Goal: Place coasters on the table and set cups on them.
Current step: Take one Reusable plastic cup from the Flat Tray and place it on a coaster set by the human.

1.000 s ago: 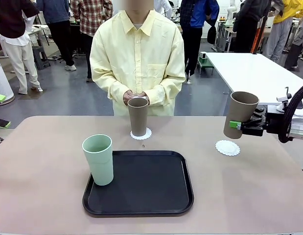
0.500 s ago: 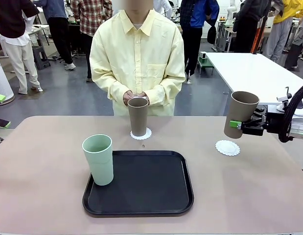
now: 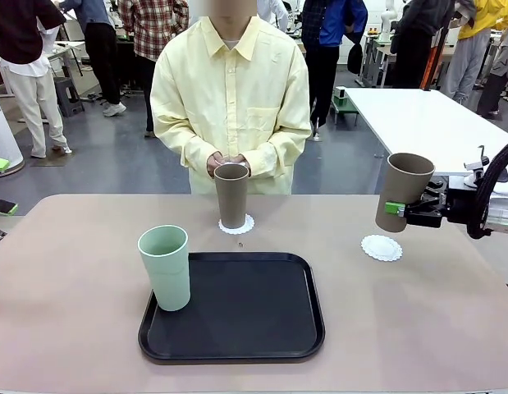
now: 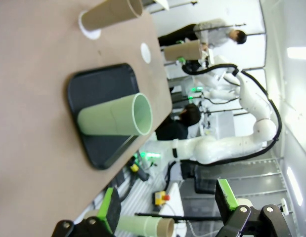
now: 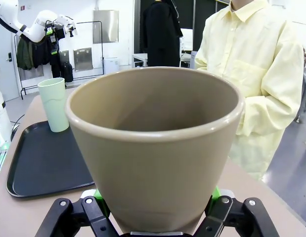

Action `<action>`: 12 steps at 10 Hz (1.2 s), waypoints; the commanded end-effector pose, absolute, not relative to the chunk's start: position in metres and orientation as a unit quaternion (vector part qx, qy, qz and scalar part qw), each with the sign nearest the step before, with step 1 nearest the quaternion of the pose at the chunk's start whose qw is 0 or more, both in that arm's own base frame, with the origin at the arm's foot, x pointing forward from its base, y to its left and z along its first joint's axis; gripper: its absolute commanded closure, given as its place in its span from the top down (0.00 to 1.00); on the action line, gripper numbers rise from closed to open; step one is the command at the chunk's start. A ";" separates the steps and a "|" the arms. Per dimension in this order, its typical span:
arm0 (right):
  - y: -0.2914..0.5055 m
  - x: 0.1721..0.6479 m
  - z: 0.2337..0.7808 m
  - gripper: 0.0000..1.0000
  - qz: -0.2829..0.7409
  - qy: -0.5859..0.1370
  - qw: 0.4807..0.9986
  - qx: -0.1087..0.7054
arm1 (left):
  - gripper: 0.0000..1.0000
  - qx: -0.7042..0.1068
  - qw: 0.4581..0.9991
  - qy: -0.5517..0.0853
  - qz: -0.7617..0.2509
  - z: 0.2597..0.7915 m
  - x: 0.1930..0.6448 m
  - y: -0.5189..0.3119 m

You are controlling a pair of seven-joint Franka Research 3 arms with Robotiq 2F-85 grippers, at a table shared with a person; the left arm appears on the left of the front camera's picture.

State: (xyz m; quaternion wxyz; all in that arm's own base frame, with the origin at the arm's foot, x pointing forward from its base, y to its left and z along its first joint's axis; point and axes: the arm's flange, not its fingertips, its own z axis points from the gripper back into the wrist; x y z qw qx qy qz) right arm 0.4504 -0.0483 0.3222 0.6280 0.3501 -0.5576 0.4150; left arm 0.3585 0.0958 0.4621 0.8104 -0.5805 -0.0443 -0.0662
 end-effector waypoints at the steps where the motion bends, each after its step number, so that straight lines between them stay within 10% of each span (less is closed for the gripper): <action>1: -0.044 0.464 0.309 0.83 0.417 -0.559 0.626 0.350 | 1.00 -0.584 0.807 -0.050 -0.071 0.463 0.358 0.097; 12: -0.054 0.487 0.245 0.83 0.407 -0.534 0.641 0.372 | 1.00 -0.584 0.807 -0.050 -0.071 0.463 0.358 0.097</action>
